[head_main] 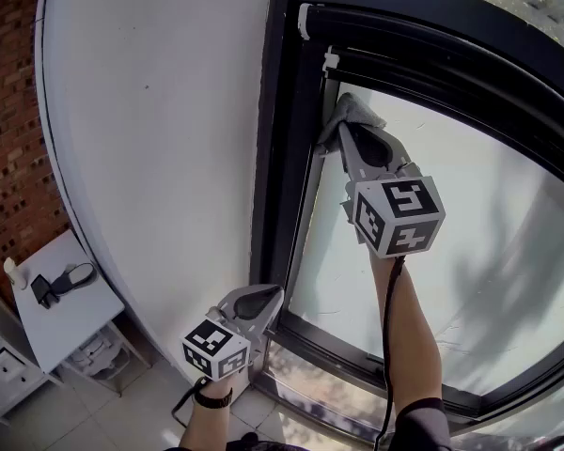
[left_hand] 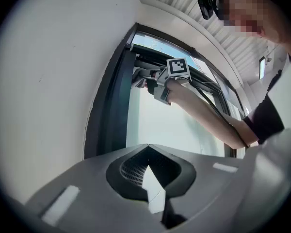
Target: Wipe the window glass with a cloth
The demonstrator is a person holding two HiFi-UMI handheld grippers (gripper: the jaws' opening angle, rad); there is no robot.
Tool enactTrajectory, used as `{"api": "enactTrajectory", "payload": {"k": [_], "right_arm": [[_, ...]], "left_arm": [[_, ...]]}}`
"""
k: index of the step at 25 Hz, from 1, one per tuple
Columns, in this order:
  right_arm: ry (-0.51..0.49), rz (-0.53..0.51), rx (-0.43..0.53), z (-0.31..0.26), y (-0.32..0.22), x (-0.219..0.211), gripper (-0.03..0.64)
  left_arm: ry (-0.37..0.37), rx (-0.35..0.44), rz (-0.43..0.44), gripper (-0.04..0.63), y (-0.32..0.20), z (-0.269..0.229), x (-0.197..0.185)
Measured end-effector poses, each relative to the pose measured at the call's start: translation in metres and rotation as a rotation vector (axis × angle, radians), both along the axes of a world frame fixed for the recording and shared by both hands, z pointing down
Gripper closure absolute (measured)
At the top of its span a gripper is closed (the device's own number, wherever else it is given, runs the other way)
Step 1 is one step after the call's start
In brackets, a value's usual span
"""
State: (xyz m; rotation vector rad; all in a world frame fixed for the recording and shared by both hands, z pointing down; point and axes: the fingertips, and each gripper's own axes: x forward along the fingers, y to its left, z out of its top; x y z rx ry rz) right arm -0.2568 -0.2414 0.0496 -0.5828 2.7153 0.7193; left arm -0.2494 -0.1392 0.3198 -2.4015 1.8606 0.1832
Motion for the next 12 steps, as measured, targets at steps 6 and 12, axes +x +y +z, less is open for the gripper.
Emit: {"api": "enactTrajectory", "payload": {"k": [6, 12], "right_arm": [[-0.034, 0.083, 0.032, -0.011, -0.01, 0.025, 0.601], [-0.091, 0.204, 0.06, -0.014, -0.024, 0.101, 0.601]], "left_arm": [[0.014, 0.006, 0.02, 0.595, -0.007, 0.003, 0.0], [0.008, 0.004, 0.13, 0.595, -0.036, 0.005, 0.041]]}}
